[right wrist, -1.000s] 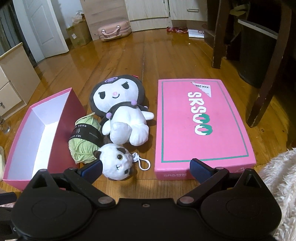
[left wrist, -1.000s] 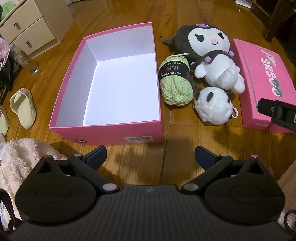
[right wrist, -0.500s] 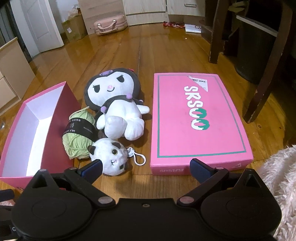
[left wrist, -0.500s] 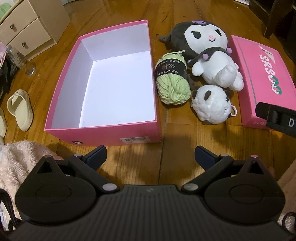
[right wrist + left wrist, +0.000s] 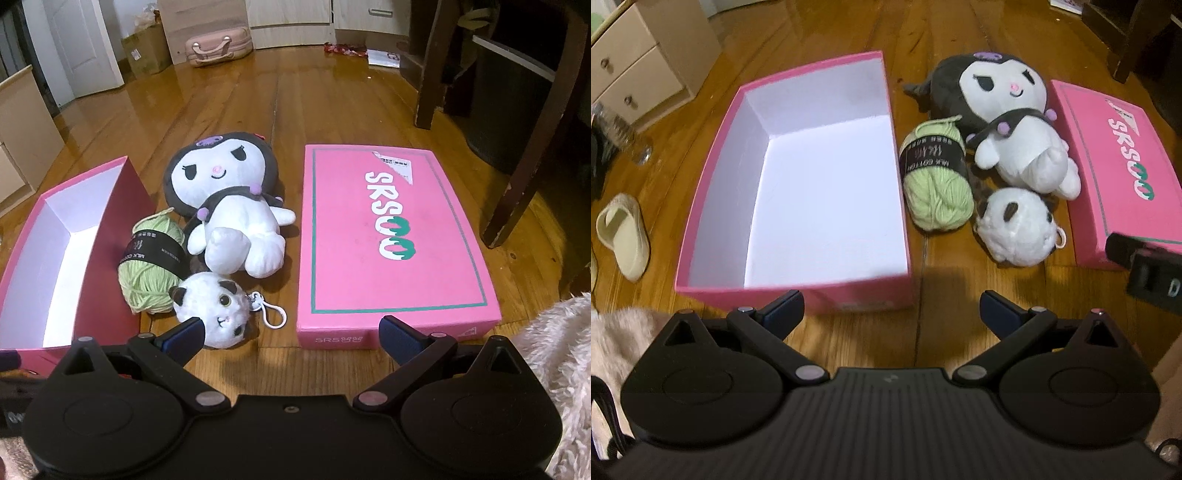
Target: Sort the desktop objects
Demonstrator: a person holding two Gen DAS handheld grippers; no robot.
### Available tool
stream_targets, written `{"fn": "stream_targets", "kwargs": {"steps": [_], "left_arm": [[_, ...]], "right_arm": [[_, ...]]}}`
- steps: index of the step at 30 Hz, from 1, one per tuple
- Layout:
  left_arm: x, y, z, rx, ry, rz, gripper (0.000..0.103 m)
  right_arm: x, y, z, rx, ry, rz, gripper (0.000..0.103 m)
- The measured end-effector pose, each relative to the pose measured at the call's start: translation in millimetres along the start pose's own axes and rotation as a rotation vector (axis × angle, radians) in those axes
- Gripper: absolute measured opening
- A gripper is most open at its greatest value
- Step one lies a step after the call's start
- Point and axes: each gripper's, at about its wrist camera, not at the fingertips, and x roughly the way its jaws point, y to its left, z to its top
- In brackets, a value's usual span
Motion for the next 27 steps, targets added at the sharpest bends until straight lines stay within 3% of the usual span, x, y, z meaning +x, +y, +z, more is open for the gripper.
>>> {"fn": "stream_targets", "kwargs": {"steps": [10, 12, 16, 21, 24, 27], "left_arm": [[7, 0, 5, -0.047, 0.035, -0.039, 0.103], [0, 0, 9, -0.098, 0.005, -0.041, 0.103], [-9, -6, 15, -0.035, -0.043, -0.064, 0.103], [-12, 8, 26, -0.052, -0.075, -0.117, 0.103], [-10, 19, 38, -0.035, -0.097, -0.09, 0.103], [-9, 32, 54, -0.043, -0.123, -0.072, 0.103]], "right_arm": [[-1, 0, -1, -0.012, 0.002, -0.002, 0.102], [-4, -3, 2, 0.011, -0.011, 0.034, 0.102], [-10, -11, 7, 0.059, -0.036, 0.106, 0.101], [-18, -20, 13, 0.118, -0.067, 0.197, 0.101], [-23, -25, 17, 0.154, -0.086, 0.251, 0.101], [-19, -13, 26, 0.061, -0.055, 0.268, 0.101]]}}
